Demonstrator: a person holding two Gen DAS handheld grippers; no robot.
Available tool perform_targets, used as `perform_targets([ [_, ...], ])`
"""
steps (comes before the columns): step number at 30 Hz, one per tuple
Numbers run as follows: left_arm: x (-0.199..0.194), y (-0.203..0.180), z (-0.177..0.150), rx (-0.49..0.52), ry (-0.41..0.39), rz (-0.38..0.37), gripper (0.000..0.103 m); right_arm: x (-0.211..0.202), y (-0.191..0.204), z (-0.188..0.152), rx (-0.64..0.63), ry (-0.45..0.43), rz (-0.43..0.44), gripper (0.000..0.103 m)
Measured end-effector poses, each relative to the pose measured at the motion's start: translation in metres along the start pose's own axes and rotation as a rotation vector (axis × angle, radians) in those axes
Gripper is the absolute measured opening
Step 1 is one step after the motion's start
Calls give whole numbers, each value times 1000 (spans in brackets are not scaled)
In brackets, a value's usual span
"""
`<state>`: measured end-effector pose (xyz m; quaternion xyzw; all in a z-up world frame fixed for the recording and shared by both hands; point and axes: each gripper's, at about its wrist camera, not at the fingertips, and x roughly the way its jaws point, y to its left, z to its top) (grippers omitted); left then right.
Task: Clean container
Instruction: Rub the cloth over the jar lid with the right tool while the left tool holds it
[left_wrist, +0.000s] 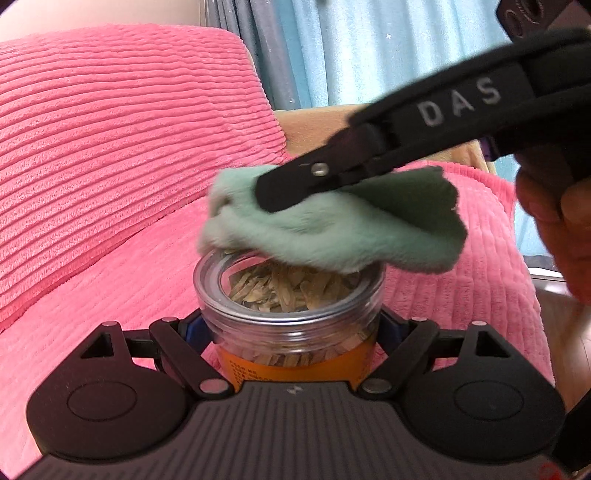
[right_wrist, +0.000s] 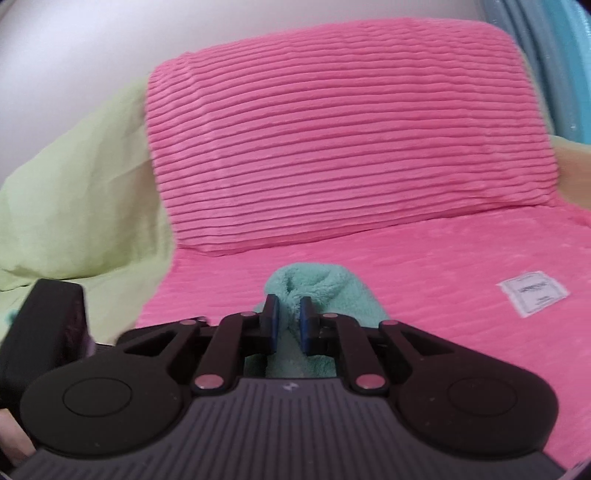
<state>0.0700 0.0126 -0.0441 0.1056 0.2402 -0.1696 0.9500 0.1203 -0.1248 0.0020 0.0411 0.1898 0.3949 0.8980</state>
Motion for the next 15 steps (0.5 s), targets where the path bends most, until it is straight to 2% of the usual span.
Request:
perform_targets([
  [3,0,0,-1,-2,0,-2,85,-6,-5,-1,-11,4,-32,9],
  [7,-1,1,-2,-14,-1,-5,85,-20,5,-6,-66,27,-15,10],
  [11,-1,2,-2,-20,-2,-4,85,-26,23,-9,-78,45,69,10],
  [15,-2,-1,-3,-17,-3,1,85,-13,28,-8,-59,33,114,10],
])
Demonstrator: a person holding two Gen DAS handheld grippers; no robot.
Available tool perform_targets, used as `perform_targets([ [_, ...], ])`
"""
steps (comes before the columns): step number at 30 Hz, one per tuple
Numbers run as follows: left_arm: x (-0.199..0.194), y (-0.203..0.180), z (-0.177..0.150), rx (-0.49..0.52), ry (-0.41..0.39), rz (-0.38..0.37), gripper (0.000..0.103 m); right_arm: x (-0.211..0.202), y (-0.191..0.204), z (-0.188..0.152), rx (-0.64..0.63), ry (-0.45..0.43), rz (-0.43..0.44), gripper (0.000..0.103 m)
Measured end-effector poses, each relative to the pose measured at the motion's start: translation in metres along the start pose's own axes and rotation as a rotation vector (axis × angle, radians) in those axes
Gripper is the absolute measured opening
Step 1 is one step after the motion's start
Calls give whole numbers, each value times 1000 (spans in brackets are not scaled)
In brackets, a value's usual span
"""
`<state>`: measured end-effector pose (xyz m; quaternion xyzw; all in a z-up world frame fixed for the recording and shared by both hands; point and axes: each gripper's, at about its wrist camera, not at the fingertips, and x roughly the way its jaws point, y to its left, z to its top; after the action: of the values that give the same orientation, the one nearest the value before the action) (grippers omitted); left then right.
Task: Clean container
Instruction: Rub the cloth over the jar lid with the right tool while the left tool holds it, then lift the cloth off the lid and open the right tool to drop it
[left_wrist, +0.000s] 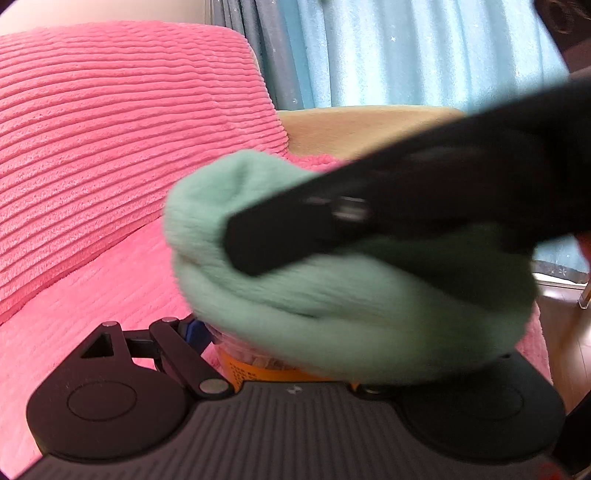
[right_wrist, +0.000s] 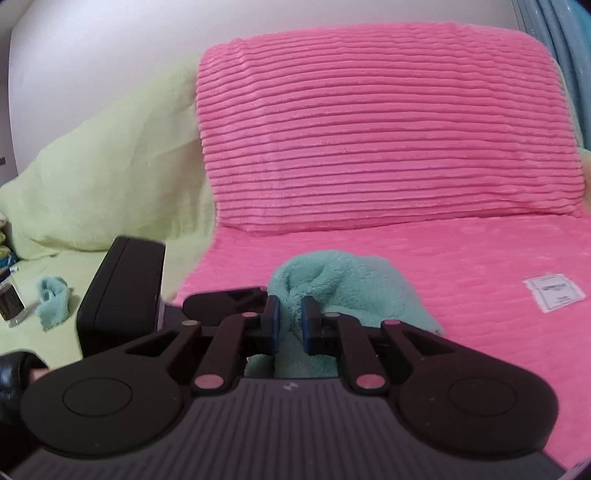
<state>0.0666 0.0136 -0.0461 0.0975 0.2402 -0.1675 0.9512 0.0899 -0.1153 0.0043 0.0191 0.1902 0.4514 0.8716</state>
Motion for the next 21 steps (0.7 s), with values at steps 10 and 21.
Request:
perform_targets([
  [10,1,-3,-1,11,-4,5,85,15,-26,6,53,-51,-114,9],
  [21,3,-1,1,-7,-13,12,85,-3,-60,4,134,-59,-214,9],
])
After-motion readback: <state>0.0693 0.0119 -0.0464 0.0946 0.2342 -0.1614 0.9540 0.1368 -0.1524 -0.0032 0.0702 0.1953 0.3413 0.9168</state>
